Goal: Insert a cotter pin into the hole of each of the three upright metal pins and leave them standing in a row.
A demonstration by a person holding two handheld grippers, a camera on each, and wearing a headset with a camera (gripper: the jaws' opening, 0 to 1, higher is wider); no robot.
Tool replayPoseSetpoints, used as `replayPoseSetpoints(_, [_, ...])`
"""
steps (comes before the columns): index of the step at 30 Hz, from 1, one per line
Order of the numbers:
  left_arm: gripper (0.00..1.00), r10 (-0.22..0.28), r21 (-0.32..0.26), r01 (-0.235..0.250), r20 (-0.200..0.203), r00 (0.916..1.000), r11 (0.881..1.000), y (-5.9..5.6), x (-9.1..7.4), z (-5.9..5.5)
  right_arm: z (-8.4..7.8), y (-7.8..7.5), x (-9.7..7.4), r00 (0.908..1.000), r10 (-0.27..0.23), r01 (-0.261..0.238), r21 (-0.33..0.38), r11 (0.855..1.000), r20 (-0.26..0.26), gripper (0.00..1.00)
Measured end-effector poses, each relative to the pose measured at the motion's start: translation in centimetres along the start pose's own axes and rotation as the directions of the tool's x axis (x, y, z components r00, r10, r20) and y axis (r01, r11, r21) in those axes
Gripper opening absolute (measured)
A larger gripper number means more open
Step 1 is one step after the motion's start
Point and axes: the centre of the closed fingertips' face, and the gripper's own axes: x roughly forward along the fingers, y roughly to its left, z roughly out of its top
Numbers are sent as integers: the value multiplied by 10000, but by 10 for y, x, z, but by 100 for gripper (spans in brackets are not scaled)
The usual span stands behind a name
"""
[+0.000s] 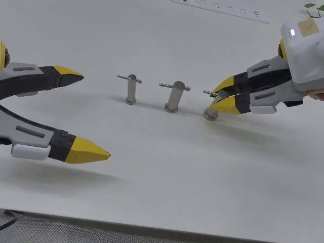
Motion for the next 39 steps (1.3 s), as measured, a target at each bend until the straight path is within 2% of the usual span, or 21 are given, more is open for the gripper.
replayPoseSetpoints(4, [99, 4, -162, -4, -22, 10000, 9999, -3, 0, 1, 1, -3, 0, 9999, -61, 60, 61, 10000, 128, 14])
replayPoseSetpoints(12, [99, -97, -244, 94, -133, 9999, 9997, -9, 1, 1, -2, -5, -1, 9990, 108, -122, 335, 9994, 429, 15])
replayPoseSetpoints(14, [99, -65, -232, 62, -139, 9999, 9997, -9, 0, 2, -2, -6, -1, 9990, 105, -124, 438, 9990, 439, 15])
replayPoseSetpoints(16, [99, -53, -254, 51, -87, 9999, 9997, -3, -2, 1, -2, -6, -1, 9987, 41, -72, 588, 9982, 516, 16])
replayPoseSetpoints(20, [99, 9, -212, -8, 20, 10000, 9998, -1, -5, 5, 0, -14, -7, 9959, -441, 361, 1011, 9942, 784, 32])
replayPoseSetpoints(24, [99, 147, -300, -140, 220, 9997, 9994, 0, -11, 9, 9, -17, -21, 9902, -889, 735, 1396, 9875, 1075, 38])
replayPoseSetpoints(26, [100, 307, -548, -279, 517, 9982, 9981, -5, -11, 17, 22, -16, -31, 9757, -1109, 717, 2032, 9765, 1889, 44])
replayPoseSetpoints(27, [100, 478, -516, -444, 673, 9966, 9977, 2, -15, 17, 27, -14, -37, 9665, -1213, 644, 2434, 9678, 2264, 47])
replayPoseSetpoints(28, [100, 553, -512, -519, 677, 9962, 9973, 3, -16, 17, 30, -13, -41, 9600, -1370, 723, 2565, 9638, 2441, 51])
replayPoseSetpoints(30, [100, 635, -581, -594, 713, 9954, 9965, 8, -21, 14, 29, -9, -49, 9535, -1659, 910, 2844, 9544, 2515, 58])
replayPoseSetpoints(31, [100, 687, -664, -634, 814, 9943, 9958, 7, -24, 15, 29, -8, -50, 9525, -1711, 951, 2876, 9530, 2521, 63])
replayPoseSetpoints(33, [100, 781, -773, -714, 868, 9932, 9944, 5, -27, 15, 28, -3, -56, 9441, -2029, 1164, 3129, 9426, 2598, 70])
replayPoseSetpoints(35, [100, 1000, -928, -916, 910, 9908, 9915, 4, -31, 15, 27, 1, -62, 9271, -2565, 1507, 3548, 9227, 2733, 74])
replayPoseSetpoints(36, [100, 1098, -1001, -996, 1028, 9886, 9900, 4, -33, 16, 27, 5, -65, 9146, -2850, 1621, 3858, 9082, 2868, 75])
replayPoseSetpoints(37, [100, 1145, -1087, -1022, 1135, 9869, 9888, 3, -35, 16, 26, 8, -66, 9065, -3051, 1679, 4139, 8947, 2918, 78])
replayPoseSetpoints(38, [100, 1207, -1238, -1046, 1306, 9841, 9868, 3, -38, 18, 23, 12, -69, 8946, -3350, 1788, 4502, 8748, 2957, 80])
replayPoseSetpoints(39, [100, 1222, -1276, -1048, 1371, 9830, 9863, 1, -40, 19, 21, 15, -70, 8890, -3527, 1850, 4756, 8600, 2921, 84])
